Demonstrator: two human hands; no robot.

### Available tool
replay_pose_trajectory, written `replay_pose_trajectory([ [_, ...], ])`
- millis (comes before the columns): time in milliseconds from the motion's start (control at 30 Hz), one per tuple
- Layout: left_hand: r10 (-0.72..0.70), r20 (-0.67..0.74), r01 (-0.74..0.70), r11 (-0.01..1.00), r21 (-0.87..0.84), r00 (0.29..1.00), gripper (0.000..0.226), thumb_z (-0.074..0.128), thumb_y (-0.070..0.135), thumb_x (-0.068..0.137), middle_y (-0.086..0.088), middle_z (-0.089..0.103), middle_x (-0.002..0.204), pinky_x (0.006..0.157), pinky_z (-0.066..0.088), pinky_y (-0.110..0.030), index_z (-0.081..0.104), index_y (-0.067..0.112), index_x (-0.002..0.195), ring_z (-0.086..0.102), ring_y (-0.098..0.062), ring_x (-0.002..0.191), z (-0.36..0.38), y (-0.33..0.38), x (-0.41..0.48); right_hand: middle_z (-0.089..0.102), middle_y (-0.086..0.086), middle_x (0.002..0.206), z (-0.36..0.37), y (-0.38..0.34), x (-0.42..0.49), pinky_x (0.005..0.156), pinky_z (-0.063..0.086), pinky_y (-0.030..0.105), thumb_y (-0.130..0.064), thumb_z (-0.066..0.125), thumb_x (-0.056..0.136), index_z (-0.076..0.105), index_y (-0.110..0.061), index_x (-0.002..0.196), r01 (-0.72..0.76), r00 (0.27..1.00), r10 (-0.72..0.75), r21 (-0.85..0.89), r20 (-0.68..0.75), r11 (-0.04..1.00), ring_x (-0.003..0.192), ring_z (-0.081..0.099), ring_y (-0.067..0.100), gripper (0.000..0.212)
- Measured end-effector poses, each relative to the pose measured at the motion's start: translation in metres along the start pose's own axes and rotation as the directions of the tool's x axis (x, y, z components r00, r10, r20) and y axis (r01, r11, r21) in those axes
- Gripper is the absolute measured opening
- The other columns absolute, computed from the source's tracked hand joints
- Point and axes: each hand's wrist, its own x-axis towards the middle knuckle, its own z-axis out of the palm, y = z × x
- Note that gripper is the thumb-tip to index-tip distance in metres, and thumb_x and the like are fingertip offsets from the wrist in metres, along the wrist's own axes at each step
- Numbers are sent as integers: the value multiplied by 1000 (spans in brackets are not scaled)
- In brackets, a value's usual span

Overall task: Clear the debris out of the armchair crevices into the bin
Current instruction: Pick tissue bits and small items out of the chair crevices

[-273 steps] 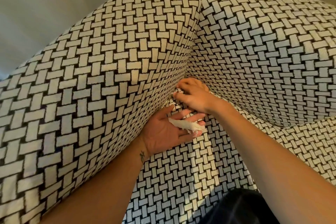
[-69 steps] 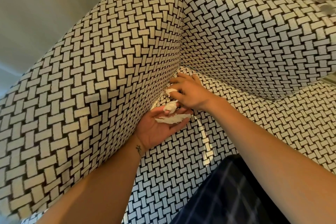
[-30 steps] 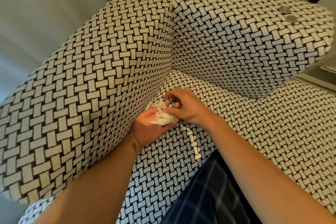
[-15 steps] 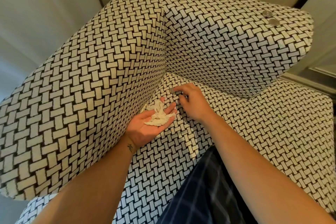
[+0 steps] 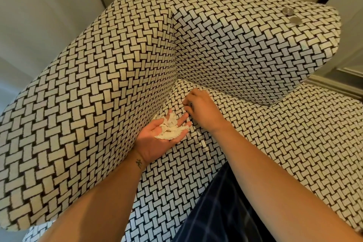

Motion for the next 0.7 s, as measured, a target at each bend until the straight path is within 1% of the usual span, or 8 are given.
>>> replay_pose_trajectory([
  [67, -1, -35, 1, 1000, -7, 999, 58, 55, 12, 92, -26, 54, 146, 118, 29, -56, 44, 24, 148, 56, -51, 127, 5, -1, -3, 61, 5, 111, -3, -4, -2, 90, 50, 36, -2, 60, 95, 68, -8, 107, 53, 998, -50, -105, 27, 993, 108, 54, 23, 16],
  [167, 24, -71, -25, 999, -20, 997, 53, 46, 18, 98, -26, 56, 144, 123, 26, -52, 42, 20, 151, 56, -48, 129, 12, -3, -7, 61, 8, 110, -10, -5, -8, 81, 50, 34, 1, 60, 93, 65, -7, 113, 42, 999, -37, -193, 30, 980, 103, 59, 26, 22],
  [233, 30, -87, -29, 999, 14, 996, 50, 42, 20, 100, -25, 56, 144, 122, 30, -52, 42, 16, 150, 57, -46, 130, 14, -5, -10, 61, 10, 114, -13, -5, -14, 83, 51, 35, -1, 61, 94, 62, -8, 122, -11, 1000, 16, -199, 26, 980, 105, 60, 27, 28],
  [300, 34, -95, -31, 999, 31, 995, 43, 40, 18, 102, -25, 56, 144, 120, 33, -51, 48, 11, 144, 55, -44, 132, 17, -8, -11, 62, 11, 119, -15, -3, -20, 95, 53, 37, -7, 63, 95, 60, -9, 127, -125, 991, 128, -87, 37, 988, 109, 60, 26, 33],
  [367, 43, -89, -39, 998, 49, 995, 37, 43, 12, 100, -28, 56, 143, 119, 35, -50, 57, 5, 134, 53, -44, 132, 20, -10, -13, 63, 7, 117, -18, -3, -28, 98, 53, 37, -13, 64, 96, 64, -13, 121, -256, 965, 248, 99, 83, 962, 105, 60, 20, 25],
  [467, 50, -104, -38, 993, 114, 993, 40, 46, 7, 95, -32, 55, 141, 120, 33, -50, 62, -4, 130, 50, -44, 134, 29, -13, -19, 65, -2, 104, -27, -8, -44, 87, 55, 25, -13, 62, 98, 67, -12, 111, -343, 939, 310, 365, 147, 865, 88, 60, 10, 14],
  [567, 38, -127, -10, 976, 217, 991, 43, 46, 7, 96, -36, 54, 140, 120, 34, -49, 58, -8, 134, 50, -45, 133, 41, -16, -20, 64, -4, 95, -48, -14, -54, 67, 52, 9, -11, 66, 96, 66, -13, 112, -348, 934, 335, 546, 127, 762, 77, 58, 4, 16],
  [700, 6, -91, 28, 930, 367, 996, 40, 45, 11, 102, -36, 56, 137, 114, 43, -49, 59, -8, 134, 53, -47, 131, 67, -26, -20, 71, 0, 97, -79, -12, -66, 83, 61, 31, -13, 70, 92, 65, -20, 104, -310, 937, 343, 594, 60, 742, 91, 70, 16, 14],
])
